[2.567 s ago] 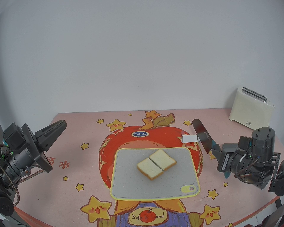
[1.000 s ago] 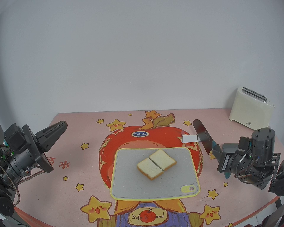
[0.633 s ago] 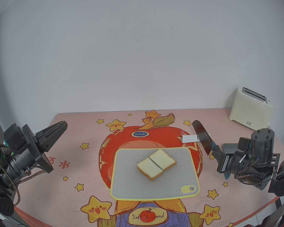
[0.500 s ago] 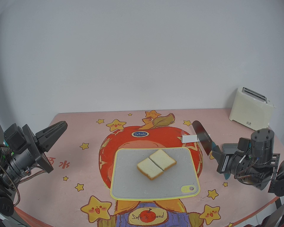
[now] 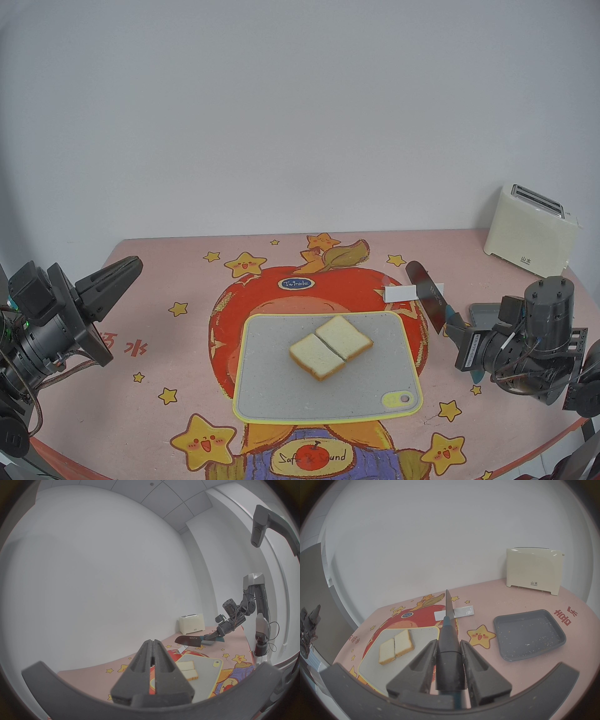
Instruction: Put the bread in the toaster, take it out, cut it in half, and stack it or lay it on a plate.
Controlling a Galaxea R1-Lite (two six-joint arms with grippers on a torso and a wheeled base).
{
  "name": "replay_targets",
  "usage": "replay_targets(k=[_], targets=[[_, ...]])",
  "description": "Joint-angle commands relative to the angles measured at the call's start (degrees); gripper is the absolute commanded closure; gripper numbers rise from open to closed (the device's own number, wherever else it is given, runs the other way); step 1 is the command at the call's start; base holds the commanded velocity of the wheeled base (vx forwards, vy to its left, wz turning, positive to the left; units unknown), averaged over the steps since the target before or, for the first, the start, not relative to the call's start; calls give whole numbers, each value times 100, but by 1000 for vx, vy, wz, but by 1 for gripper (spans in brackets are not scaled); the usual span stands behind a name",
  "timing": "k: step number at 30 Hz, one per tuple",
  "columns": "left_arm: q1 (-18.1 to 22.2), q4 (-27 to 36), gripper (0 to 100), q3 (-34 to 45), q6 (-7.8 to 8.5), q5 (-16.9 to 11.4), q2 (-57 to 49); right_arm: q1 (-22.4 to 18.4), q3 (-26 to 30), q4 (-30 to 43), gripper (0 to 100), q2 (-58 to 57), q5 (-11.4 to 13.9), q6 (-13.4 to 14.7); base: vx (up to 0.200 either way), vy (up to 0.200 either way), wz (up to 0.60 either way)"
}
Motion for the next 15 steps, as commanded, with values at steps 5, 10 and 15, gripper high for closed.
replay_targets(k=[5, 10, 15], targets=[[0, -6, 100, -10, 2, 1, 6, 5, 17, -10, 100, 66, 12, -1, 0, 0, 0], [0, -6, 100, -10, 2, 1, 6, 5, 17, -1, 100, 66, 12, -1, 0, 0, 0], [0, -6, 100, -10, 2, 1, 6, 14, 43, 34, 100, 66, 12, 8, 0, 0, 0]])
